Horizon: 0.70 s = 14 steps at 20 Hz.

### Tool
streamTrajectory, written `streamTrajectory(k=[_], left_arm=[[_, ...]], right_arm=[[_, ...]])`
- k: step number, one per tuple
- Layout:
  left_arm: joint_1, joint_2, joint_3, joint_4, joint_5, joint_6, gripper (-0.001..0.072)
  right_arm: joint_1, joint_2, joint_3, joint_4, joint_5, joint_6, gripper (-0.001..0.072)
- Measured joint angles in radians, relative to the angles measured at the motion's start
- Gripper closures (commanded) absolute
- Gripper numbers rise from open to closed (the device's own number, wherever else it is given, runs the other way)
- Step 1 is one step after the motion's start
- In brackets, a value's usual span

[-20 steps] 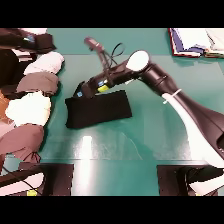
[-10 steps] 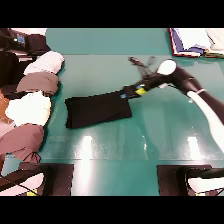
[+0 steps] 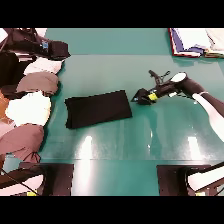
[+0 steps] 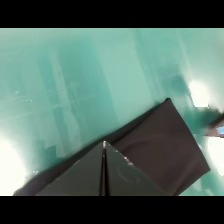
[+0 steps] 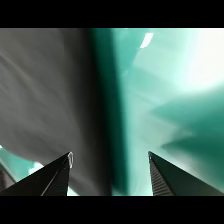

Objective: Fold the shirts.

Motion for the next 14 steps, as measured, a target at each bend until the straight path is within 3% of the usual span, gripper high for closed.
streamTrajectory(k=[1, 5, 10, 14], left_arm=[[-0.002, -0.002, 0.000, -0.004, 0.003, 0.000, 0.0684], [-0.008, -0.008, 0.000, -0.008, 0.003, 0.000, 0.0684], [-0.032, -0.009, 0.000, -0.006, 0.010, -0.003, 0.0685], [-0.104, -0.010, 0.000, 0.015, 0.020, -0.003, 0.0684]], right_arm=[[0.025, -0.038, 0.036, 0.030, 0.008, -0.002, 0.0167], [0.122, -0.177, 0.185, 0.090, 0.032, -0.010, 0.0688], [0.145, -0.227, 0.325, 0.085, 0.098, -0.013, 0.0692], [0.014, -0.121, 0.355, -0.056, 0.119, 0.032, 0.0692]])
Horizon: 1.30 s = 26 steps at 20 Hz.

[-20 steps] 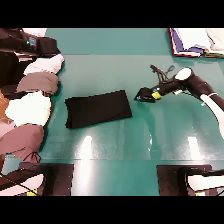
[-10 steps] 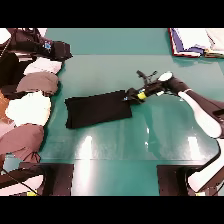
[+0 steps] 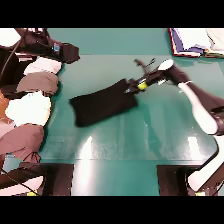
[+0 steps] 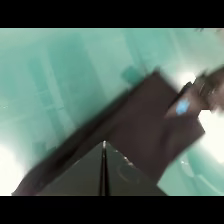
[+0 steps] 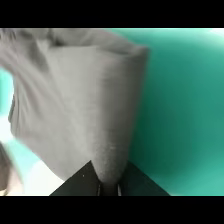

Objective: Fold the shirts.

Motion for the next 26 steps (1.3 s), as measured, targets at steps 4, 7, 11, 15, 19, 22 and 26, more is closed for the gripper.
streamTrajectory(k=[4, 7, 11, 15, 19, 22, 26], left_arm=[[-0.062, 0.000, 0.000, 0.006, 0.011, 0.000, 0.0684], [-0.083, 0.000, 0.000, 0.008, 0.014, 0.001, 0.0684], [-0.092, 0.000, 0.000, 0.007, 0.024, -0.001, 0.0684], [-0.094, 0.000, 0.000, 0.005, 0.039, -0.005, 0.0684], [-0.095, 0.000, 0.000, 0.004, 0.039, -0.008, 0.0684], [-0.095, 0.000, 0.000, 0.004, 0.037, -0.008, 0.0684], [-0.095, 0.000, 0.000, 0.003, 0.037, -0.009, 0.0684]], right_arm=[[-0.250, 0.162, 0.008, -0.188, 0.008, 0.085, 0.0692], [-0.485, 0.282, 0.010, -0.307, 0.011, 0.148, 0.0692], [-0.810, 0.396, 0.011, -0.423, 0.034, 0.217, 0.0692], [-1.032, 0.435, -0.023, -0.462, 0.082, 0.239, 0.0692], [-1.151, 0.446, -0.123, -0.478, 0.100, 0.241, 0.0692], [-1.191, 0.449, -0.169, -0.510, 0.118, 0.240, 0.0692], [-1.173, 0.465, -0.191, -0.505, 0.114, 0.217, 0.0693]])
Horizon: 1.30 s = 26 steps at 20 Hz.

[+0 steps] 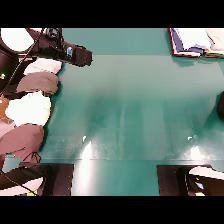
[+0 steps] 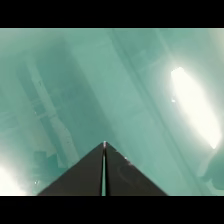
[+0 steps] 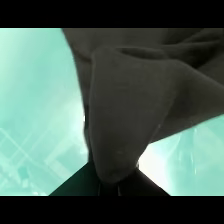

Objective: Fold the shirts.

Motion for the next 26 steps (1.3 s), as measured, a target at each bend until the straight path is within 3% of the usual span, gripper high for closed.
streamTrajectory(k=[6, 9, 13, 17, 22, 26], left_arm=[[0.000, 0.000, 0.000, 0.000, -0.001, 0.001, 0.0684], [0.000, 0.000, 0.000, 0.000, -0.001, 0.001, 0.0683], [0.000, 0.000, 0.000, 0.000, -0.001, 0.002, 0.0683], [0.000, 0.000, 0.000, 0.000, -0.006, 0.003, 0.0684], [0.000, 0.000, 0.000, 0.000, -0.027, 0.003, 0.0683], [0.000, 0.000, 0.000, 0.000, -0.047, 0.003, 0.0683]], right_arm=[[0.042, 0.065, -0.007, -0.295, 0.000, 0.076, 0.0692], [0.015, 0.097, -0.008, -0.348, -0.010, 0.107, 0.0692], [0.012, 0.128, -0.008, -0.145, -0.097, 0.090, 0.0692], [0.085, 0.127, 0.028, 0.096, -0.293, 0.018, 0.0692], [0.192, 0.064, 0.257, 0.251, -0.475, -0.135, 0.0692], [0.231, 0.035, 0.414, 0.293, -0.465, -0.312, 0.0693]])
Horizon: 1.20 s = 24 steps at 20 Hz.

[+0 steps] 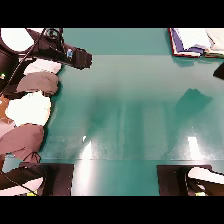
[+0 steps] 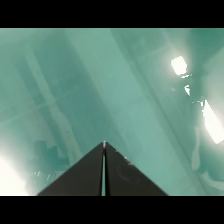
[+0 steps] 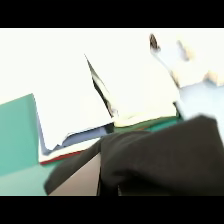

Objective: Fold the shirts.

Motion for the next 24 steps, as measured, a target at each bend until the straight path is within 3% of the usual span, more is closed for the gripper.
streamTrajectory(k=[3, 7, 14, 15, 17, 18, 24], left_arm=[[0.000, 0.000, 0.000, 0.000, -0.015, 0.000, 0.0683], [0.000, 0.000, 0.000, 0.000, -0.035, 0.000, 0.0683], [0.000, 0.000, 0.000, 0.000, -0.046, 0.001, 0.0683], [0.000, 0.000, 0.000, 0.000, -0.048, 0.002, 0.0683], [0.000, 0.000, 0.000, 0.000, -0.049, 0.005, 0.0683], [0.000, 0.000, 0.000, 0.000, -0.049, 0.005, 0.0683], [0.000, 0.000, 0.000, 0.000, -0.049, 0.021, 0.0683]], right_arm=[[-0.019, -0.004, 0.005, 0.011, 0.104, -0.071, 0.0693], [-0.098, 0.034, -0.173, -0.039, 0.254, -0.109, 0.0693], [-0.252, 0.163, -0.581, -0.366, 0.347, -0.045, 0.0688], [-0.270, 0.177, -0.615, -0.413, 0.354, -0.020, 0.0592], [-0.301, 0.203, -0.658, -0.489, 0.357, 0.026, 0.0156], [-0.318, 0.214, -0.673, -0.519, 0.360, 0.047, 0.0059], [-0.382, 0.248, -0.626, -0.583, 0.375, 0.119, 0.0059]])
